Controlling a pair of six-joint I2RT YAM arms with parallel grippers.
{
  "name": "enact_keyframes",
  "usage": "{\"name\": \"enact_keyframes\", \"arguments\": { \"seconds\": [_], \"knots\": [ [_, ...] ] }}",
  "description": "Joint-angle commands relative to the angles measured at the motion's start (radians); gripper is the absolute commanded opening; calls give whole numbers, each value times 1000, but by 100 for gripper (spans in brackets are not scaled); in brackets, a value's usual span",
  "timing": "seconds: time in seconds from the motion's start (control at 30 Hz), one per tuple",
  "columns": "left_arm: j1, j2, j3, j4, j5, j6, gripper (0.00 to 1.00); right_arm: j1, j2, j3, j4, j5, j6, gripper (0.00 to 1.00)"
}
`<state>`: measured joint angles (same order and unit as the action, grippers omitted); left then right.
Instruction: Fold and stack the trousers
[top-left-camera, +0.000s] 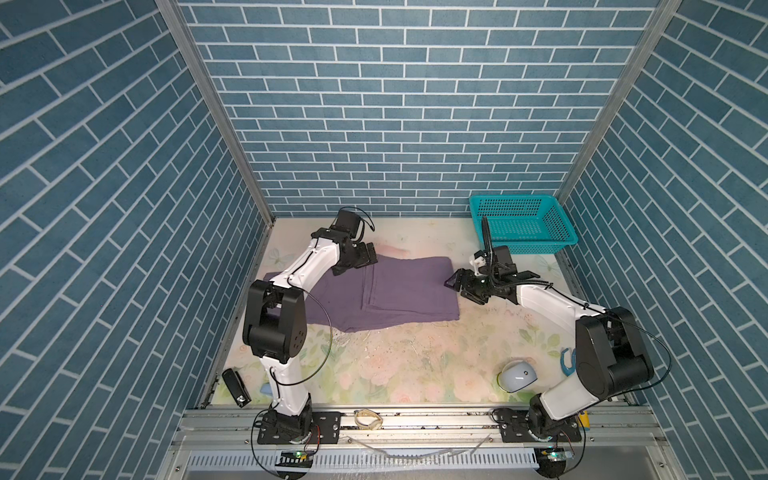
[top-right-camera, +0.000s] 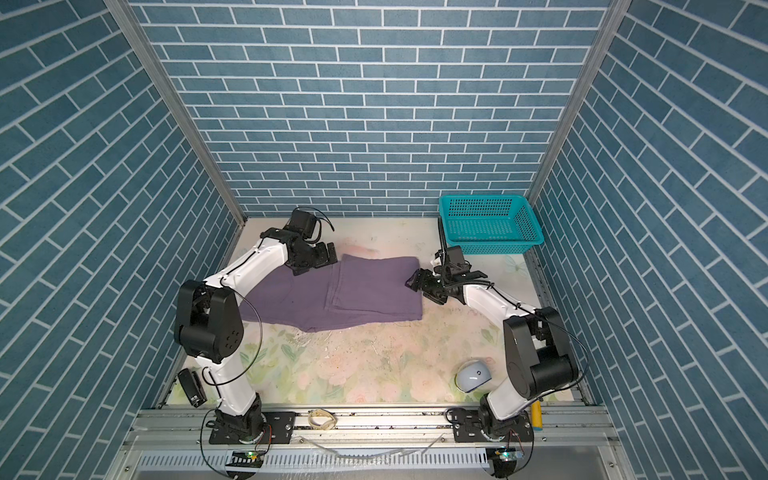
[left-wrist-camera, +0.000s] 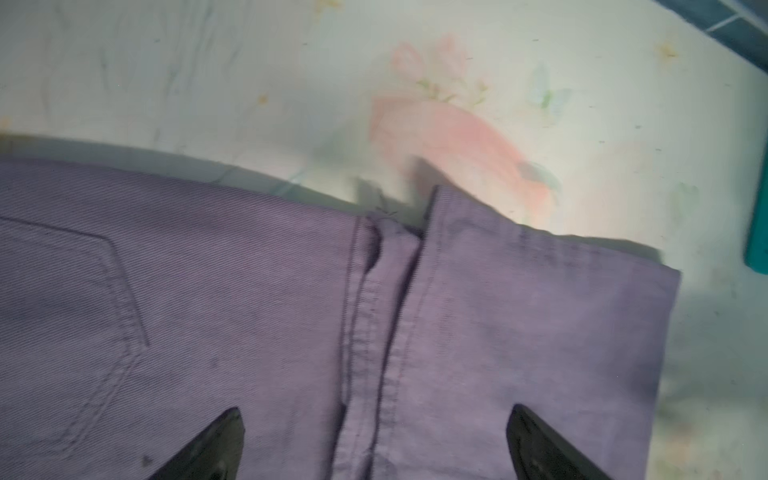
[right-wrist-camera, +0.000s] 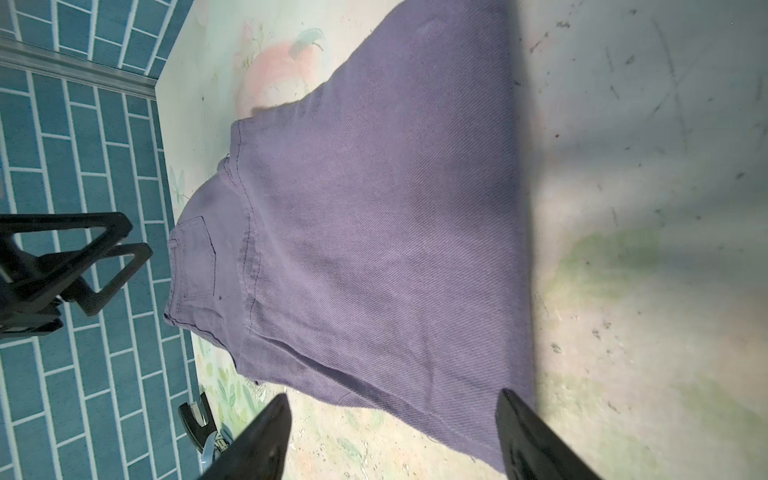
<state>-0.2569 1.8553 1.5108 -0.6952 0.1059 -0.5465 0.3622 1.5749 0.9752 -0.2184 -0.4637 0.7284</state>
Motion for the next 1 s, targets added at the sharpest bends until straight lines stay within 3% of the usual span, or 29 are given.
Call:
{"name": "enact_keyframes", "arguments": {
  "seconds": [0.0, 0.23, 0.33, 0.47, 0.53, 0.57, 0.6, 0.63, 0.83, 0.97],
  "knots": [
    [-8, -60, -56, -9, 55, -13, 99, -3, 3, 2, 11, -6, 14, 78],
    [-83, -119, -283, 69, 175, -69, 99, -3, 17, -8, 22, -12, 20, 78],
    [-109, -124, -359, 109, 176, -85, 99, -2, 29, -6, 27, -21, 24, 78],
    [-109, -99, -398, 165, 182, -105, 89, -2, 42, -7, 42, -34, 37, 78],
    [-109, -74, -394, 185, 184, -117, 74, -2, 39, -16, 54, -38, 47, 77],
    [-109, -63, -387, 189, 191, -122, 59, -2, 35, -19, 54, -36, 49, 77],
    [-109, -53, -373, 190, 201, -128, 38, -2, 30, -24, 54, -35, 50, 77],
    [-110, -46, -361, 187, 208, -129, 25, -2, 23, -29, 52, -33, 49, 77],
    [-109, -104, -305, 87, 177, -117, 5, -2, -19, -19, -14, 11, -6, 77],
    [-109, -183, -299, 0, 165, -119, 2, -3, -6, -3, -26, 11, -21, 77]
  ]
}}
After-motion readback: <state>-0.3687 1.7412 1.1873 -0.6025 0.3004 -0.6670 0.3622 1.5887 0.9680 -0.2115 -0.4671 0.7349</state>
